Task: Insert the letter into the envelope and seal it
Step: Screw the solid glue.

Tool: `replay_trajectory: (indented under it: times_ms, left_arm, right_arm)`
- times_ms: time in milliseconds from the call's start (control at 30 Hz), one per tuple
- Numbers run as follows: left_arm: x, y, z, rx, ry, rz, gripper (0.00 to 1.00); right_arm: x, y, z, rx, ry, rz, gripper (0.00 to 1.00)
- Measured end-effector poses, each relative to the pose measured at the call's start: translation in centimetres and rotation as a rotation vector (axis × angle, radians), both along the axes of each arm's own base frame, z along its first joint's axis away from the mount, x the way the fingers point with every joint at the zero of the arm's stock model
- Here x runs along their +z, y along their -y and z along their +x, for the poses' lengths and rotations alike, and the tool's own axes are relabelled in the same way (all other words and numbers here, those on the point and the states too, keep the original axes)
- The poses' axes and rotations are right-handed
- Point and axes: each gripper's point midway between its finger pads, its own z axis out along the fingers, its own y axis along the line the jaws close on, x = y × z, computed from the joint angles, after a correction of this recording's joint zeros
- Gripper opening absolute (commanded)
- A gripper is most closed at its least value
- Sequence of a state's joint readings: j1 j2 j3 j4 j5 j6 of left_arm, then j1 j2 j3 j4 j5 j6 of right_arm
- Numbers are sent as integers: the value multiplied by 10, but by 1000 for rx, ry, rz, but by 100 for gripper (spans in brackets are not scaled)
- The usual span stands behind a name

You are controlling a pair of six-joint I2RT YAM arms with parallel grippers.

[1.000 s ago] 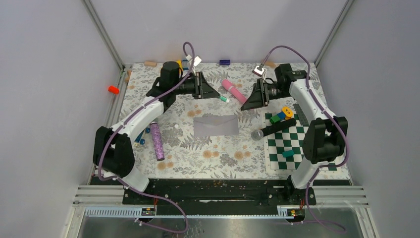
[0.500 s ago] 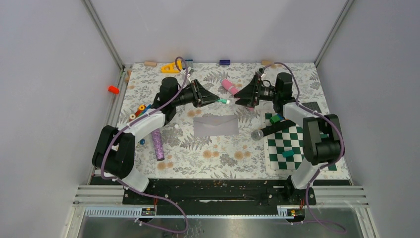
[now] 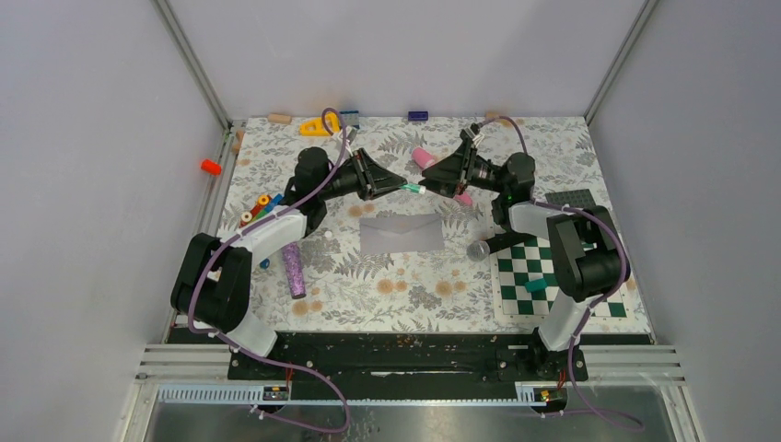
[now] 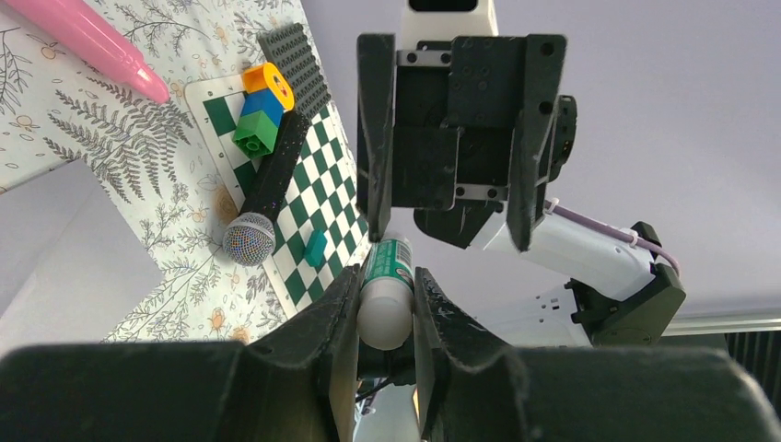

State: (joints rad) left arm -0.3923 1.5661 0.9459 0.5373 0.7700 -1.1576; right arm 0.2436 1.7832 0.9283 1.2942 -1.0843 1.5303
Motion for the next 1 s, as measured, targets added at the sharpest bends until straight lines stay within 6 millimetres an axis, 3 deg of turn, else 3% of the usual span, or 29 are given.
replay_trajectory:
  times_ms: [467, 733, 1000]
  left_arm:
    - [-1, -12, 10, 45, 10, -11, 0]
    - [0, -12, 11, 50, 6, -17, 0]
    - [2, -12, 11, 50, 17, -23, 0]
  right_arm:
    - [-28, -2, -7, -14, -70, -30, 58]
    - [-30, -3, -4, -26, -80, -29, 56]
    - [-36, -18, -4, 4, -113, -27, 52]
